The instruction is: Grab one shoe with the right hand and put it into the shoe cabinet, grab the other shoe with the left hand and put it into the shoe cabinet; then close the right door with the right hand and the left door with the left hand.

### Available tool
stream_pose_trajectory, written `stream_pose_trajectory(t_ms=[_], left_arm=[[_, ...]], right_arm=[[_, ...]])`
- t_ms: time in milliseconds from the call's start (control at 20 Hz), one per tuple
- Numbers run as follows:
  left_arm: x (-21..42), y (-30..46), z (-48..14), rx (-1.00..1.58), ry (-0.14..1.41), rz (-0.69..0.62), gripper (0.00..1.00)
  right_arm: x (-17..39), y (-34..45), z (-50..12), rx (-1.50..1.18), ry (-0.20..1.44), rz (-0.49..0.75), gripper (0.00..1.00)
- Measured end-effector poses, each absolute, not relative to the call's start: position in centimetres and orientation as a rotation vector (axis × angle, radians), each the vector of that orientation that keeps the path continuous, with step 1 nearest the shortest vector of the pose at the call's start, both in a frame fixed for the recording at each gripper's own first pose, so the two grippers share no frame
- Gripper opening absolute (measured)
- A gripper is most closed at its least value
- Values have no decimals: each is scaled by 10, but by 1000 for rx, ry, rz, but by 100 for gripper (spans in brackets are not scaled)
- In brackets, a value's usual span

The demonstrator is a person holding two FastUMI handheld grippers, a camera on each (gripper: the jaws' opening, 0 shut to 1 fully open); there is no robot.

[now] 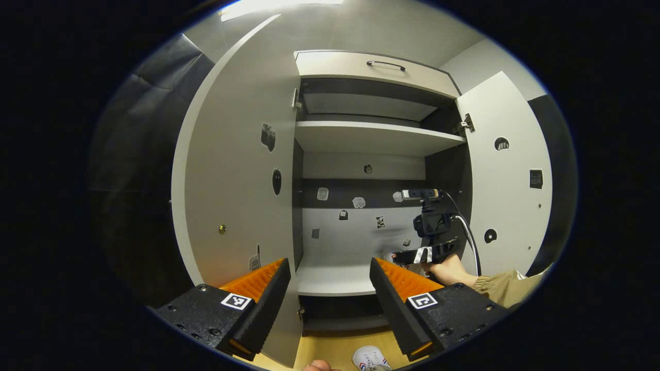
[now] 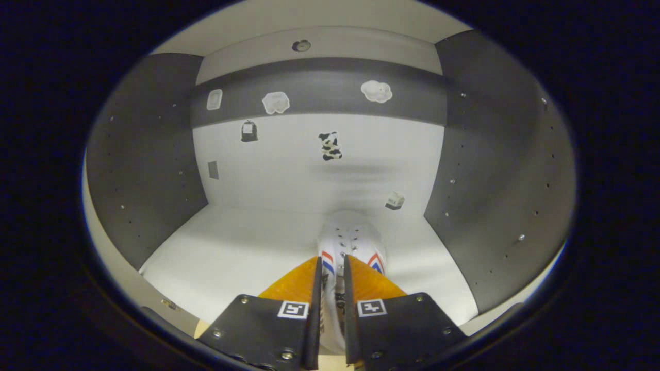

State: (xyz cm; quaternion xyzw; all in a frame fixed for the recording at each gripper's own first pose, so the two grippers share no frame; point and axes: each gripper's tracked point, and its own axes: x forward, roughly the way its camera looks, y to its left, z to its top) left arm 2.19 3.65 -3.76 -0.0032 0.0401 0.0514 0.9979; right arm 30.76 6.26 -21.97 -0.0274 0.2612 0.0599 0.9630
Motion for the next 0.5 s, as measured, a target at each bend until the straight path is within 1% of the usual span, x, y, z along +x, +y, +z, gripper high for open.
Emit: stream_pose_trajectory(t_ms=[100, 150, 200, 250, 300, 350, 400, 450, 500], left_arm=[[23, 27, -45, -12, 96, 81, 95], [23, 21, -53, -14, 113, 65, 94], [24, 14, -61, -18, 131, 48, 96], [25, 8, -71, -23, 154, 33, 94], [26, 2, -82, -25, 177, 18, 96], [26, -2, -96, -26, 203, 6, 96], [25, -5, -111, -25, 234, -2, 100], [24, -7, -127, -26, 263, -8, 97], [22, -9, -145, -26, 296, -13, 97]], right_arm=[[292, 60, -194, -71, 471, 132, 21], [280, 61, -180, -70, 441, 141, 21], [267, 62, -165, -66, 413, 152, 21], [253, 61, -152, -58, 385, 159, 20], [237, 60, -140, -53, 362, 168, 20], [222, 57, -128, -50, 337, 173, 20], [207, 54, -118, -50, 317, 175, 20], [192, 50, -110, -51, 298, 178, 20], [177, 46, -103, -48, 284, 178, 20]])
